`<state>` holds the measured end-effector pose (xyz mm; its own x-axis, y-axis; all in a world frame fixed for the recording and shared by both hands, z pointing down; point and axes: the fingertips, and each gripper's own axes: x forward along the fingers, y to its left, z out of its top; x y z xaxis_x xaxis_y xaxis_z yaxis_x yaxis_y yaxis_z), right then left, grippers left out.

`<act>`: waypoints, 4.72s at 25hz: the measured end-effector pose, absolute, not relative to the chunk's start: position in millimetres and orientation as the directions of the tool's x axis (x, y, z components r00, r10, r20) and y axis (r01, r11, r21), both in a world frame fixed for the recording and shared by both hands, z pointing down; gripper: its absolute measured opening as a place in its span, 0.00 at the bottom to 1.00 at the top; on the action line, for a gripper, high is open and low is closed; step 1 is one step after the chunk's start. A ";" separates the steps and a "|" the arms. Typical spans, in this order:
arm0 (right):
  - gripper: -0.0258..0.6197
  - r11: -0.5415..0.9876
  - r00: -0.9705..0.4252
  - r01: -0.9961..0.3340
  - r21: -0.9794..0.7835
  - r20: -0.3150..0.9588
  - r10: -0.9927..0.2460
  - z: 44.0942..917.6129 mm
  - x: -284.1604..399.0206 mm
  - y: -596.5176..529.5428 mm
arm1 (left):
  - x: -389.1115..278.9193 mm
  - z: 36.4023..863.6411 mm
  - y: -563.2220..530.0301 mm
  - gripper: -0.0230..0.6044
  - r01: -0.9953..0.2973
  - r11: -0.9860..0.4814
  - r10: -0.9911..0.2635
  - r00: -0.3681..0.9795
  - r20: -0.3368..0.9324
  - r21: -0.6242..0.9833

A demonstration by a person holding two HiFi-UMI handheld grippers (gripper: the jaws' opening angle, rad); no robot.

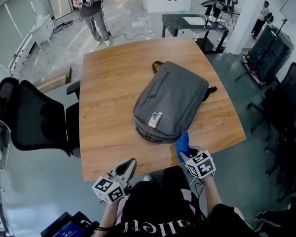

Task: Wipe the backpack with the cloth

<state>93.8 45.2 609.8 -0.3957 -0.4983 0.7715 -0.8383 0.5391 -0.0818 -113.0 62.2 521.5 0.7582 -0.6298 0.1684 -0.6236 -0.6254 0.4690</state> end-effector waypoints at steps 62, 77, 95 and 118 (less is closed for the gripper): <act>0.16 0.818 -0.666 -0.559 -0.134 0.660 -0.347 523.5 -101.5 -101.8 | -179.1 517.4 35.9 0.03 -0.780 -0.406 -0.820 0.541 0.188 0.476; 0.16 0.737 -0.571 -0.651 -0.182 0.757 -0.318 571.5 17.4 -74.8 | -124.4 522.8 2.0 0.03 -0.742 -0.456 -0.777 0.601 0.187 0.491; 0.16 0.770 -0.609 -0.616 -0.168 0.721 -0.330 524.1 51.6 -72.5 | -91.0 519.2 -20.1 0.03 -0.724 -0.493 -0.748 0.636 0.189 0.483; 0.16 0.722 -0.628 -0.646 -0.245 0.709 -0.321 539.1 6.5 -167.7 | -92.9 512.7 -22.1 0.03 -0.752 -0.453 -0.782 0.593 0.191 0.480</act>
